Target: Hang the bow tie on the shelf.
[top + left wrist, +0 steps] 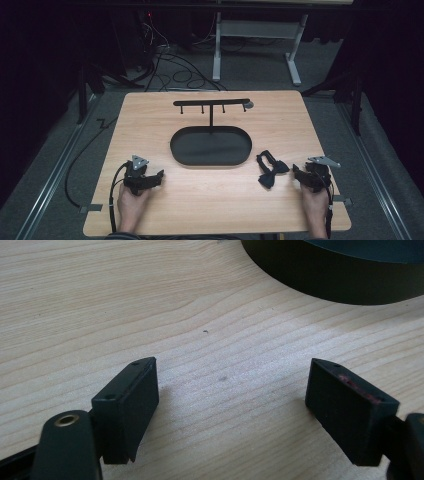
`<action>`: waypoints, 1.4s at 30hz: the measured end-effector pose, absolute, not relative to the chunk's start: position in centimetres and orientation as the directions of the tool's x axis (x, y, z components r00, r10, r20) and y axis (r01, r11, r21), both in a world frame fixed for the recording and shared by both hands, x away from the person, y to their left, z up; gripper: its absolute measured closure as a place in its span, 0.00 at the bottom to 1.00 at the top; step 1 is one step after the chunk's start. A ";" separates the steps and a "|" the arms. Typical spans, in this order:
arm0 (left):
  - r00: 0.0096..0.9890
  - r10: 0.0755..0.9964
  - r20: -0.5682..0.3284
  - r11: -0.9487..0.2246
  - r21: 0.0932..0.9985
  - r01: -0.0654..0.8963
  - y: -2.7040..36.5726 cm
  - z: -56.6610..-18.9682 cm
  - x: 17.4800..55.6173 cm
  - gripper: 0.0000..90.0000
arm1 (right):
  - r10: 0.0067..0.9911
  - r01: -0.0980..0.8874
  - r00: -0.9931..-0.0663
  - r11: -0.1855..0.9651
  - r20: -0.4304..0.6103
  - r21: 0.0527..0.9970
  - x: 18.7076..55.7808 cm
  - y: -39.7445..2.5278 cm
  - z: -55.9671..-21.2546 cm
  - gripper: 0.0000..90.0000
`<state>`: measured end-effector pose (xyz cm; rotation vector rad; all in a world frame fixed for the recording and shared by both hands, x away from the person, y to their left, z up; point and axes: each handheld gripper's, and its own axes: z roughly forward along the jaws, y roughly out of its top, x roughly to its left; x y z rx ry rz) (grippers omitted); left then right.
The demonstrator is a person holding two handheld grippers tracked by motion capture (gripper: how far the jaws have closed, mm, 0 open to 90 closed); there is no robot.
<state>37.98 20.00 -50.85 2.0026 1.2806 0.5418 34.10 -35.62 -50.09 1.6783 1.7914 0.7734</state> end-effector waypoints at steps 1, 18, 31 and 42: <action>0.427 0.904 -0.018 -0.276 0.737 0.617 20.0 -50.9 38.0 0.24 | 0.998 0.675 -0.059 0.050 -0.013 0.736 34.1 -35.6 -50.1 0.54; 0.423 0.906 -0.019 -0.273 0.737 0.618 20.0 -50.8 37.9 0.24 | 0.998 0.675 -0.063 0.053 -0.013 0.736 34.0 -35.6 -50.1 0.54; 0.423 0.906 -0.019 -0.273 0.737 0.618 20.0 -50.8 37.9 0.24 | 0.997 0.674 -0.077 0.062 -0.014 0.736 34.0 -35.6 -50.1 0.54; 0.423 0.906 -0.019 -0.273 0.737 0.618 20.0 -50.8 37.9 0.24 | 0.996 0.673 -0.083 0.066 -0.014 0.737 34.0 -35.6 -50.1 0.54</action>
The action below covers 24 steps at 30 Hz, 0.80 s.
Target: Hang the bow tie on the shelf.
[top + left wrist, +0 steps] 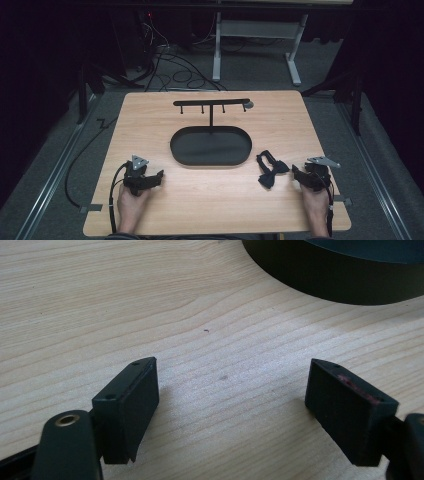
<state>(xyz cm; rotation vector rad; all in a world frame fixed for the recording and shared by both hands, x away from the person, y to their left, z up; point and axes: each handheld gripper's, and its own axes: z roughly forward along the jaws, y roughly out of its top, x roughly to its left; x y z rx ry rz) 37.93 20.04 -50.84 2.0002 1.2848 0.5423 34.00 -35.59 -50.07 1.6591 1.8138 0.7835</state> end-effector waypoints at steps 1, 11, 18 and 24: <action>0.423 0.906 -0.019 -0.273 0.737 0.618 20.0 -50.8 37.9 0.24 | 0.996 0.673 -0.083 0.066 -0.014 0.737 34.0 -35.6 -50.1 0.54; 0.423 0.906 -0.019 -0.273 0.737 0.618 20.0 -50.8 37.9 0.24 | 0.996 0.666 -0.090 0.064 -0.005 0.743 33.6 -35.5 -50.0 0.59; 0.423 0.906 -0.019 -0.273 0.737 0.618 20.0 -50.8 37.9 0.24 | 0.994 0.647 -0.106 0.057 0.016 0.761 32.6 -35.6 -49.9 0.61; 0.423 0.906 -0.019 -0.273 0.737 0.618 20.0 -50.8 37.9 0.24 | 0.993 0.629 -0.111 0.037 0.043 0.776 31.7 -35.4 -49.5 0.62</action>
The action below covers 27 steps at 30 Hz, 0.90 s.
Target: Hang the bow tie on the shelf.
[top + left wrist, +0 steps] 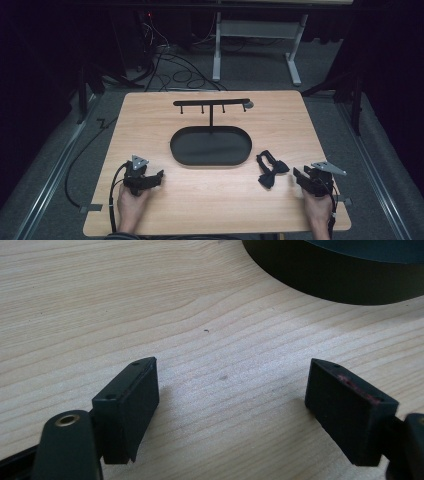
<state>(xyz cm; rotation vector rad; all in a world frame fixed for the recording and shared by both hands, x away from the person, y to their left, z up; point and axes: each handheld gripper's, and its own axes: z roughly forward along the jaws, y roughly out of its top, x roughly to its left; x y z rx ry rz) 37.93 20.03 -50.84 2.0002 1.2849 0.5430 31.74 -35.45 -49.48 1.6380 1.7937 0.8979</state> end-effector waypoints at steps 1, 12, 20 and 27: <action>0.423 0.906 -0.018 -0.274 0.737 0.618 20.0 -50.8 37.9 0.24 | 0.993 0.617 -0.117 0.044 0.036 0.786 31.5 -35.4 -49.3 0.62; 0.424 0.906 -0.019 -0.273 0.737 0.618 20.0 -50.8 37.9 0.24 | 0.985 0.594 -0.164 0.059 0.048 0.802 30.9 -34.7 -47.9 0.62; 0.423 0.906 -0.020 -0.273 0.737 0.618 20.0 -50.8 37.9 0.24 | 0.976 0.596 -0.205 0.062 0.076 0.800 31.4 -33.4 -47.8 0.64; 0.423 0.906 -0.019 -0.273 0.737 0.618 20.0 -50.8 37.9 0.24 | 0.966 0.590 -0.244 0.078 0.085 0.804 32.3 -32.2 -47.2 0.64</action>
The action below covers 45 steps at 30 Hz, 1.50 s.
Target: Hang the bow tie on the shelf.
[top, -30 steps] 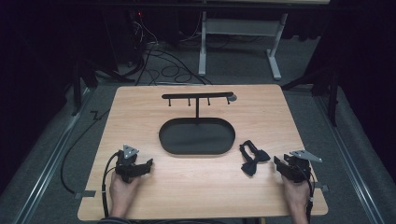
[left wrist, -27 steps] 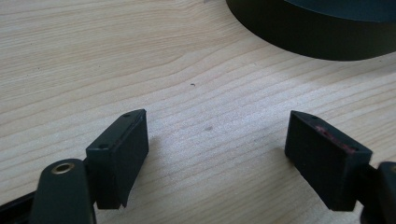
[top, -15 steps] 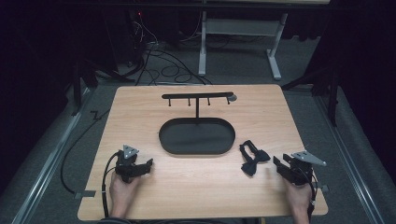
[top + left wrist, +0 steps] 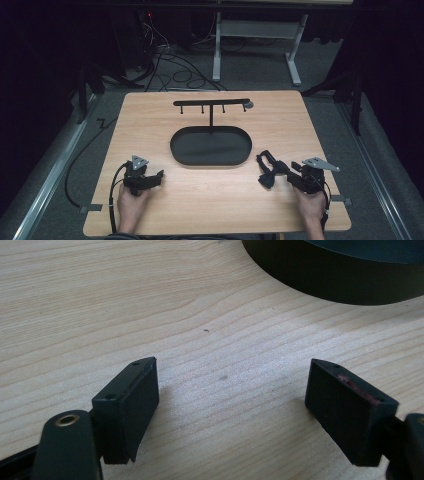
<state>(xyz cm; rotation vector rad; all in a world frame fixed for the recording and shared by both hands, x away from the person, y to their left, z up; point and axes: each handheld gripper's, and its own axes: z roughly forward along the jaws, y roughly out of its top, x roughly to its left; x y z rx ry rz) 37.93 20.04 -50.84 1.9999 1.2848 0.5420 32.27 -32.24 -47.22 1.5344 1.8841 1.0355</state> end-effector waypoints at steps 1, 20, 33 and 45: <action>0.423 0.906 -0.020 -0.273 0.737 0.618 20.0 -50.8 37.9 0.24 | 0.965 0.591 -0.246 0.078 0.087 0.803 32.4 -32.1 -47.2 0.64; 0.424 0.905 -0.018 -0.275 0.736 0.619 20.1 -50.8 37.9 0.24 | 0.952 0.623 -0.287 0.103 0.104 0.776 36.0 -30.4 -47.4 0.64; 0.425 0.905 -0.019 -0.275 0.736 0.619 20.1 -50.8 37.9 0.24 | 0.952 0.678 -0.277 0.099 0.129 0.729 38.4 -30.1 -49.0 0.70; 0.424 0.905 -0.019 -0.275 0.736 0.619 20.1 -50.8 37.9 0.24 | 0.938 0.697 -0.321 0.142 0.129 0.703 38.7 -30.1 -49.5 0.98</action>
